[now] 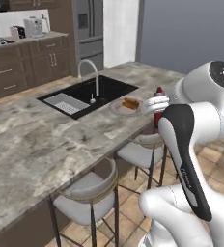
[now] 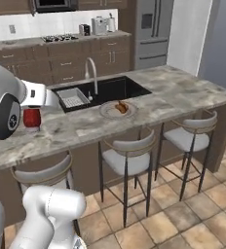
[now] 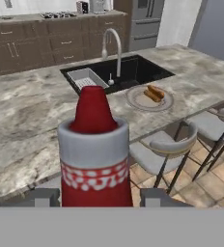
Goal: Move the hot dog bun to the plate on the dining table and place the condiment next to that plate. Then navigate to the fridge and take the sausage and place it on the plate as well.
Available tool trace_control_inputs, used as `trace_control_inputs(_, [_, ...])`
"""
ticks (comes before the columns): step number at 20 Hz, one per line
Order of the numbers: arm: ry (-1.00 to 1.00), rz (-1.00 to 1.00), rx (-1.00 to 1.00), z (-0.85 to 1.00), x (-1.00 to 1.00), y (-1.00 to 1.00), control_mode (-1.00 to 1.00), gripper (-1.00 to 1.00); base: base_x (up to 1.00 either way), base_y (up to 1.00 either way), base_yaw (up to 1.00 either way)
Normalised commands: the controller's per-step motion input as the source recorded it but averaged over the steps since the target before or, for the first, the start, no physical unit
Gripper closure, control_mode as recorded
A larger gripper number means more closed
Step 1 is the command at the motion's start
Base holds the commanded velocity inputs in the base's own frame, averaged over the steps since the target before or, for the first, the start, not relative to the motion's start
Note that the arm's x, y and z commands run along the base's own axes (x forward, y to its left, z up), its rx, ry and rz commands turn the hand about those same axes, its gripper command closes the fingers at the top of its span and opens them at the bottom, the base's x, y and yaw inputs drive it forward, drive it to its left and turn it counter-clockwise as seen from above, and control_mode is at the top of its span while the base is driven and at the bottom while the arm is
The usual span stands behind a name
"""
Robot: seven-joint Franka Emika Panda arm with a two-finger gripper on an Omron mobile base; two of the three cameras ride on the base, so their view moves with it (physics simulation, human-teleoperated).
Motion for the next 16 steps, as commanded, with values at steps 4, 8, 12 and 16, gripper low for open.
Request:
trace_control_inputs(4, [0.00, 0.00, 0.00, 0.00, 0.00, 0.00, 1.00, 1.00, 0.27, -0.77, 0.43])
trace_control_inputs(8, [0.00, 0.00, 0.00, 0.00, 0.00, 0.00, 1.00, 1.00, 0.21, -0.84, 0.40])
trace_control_inputs(12, [0.00, 0.00, 0.00, 0.00, 0.00, 0.00, 1.00, 1.00, 0.21, -0.80, 0.41])
trace_control_inputs(16, [0.00, 0.00, 0.00, 0.00, 0.00, 0.00, 1.00, 1.00, 0.24, -0.85, 0.39])
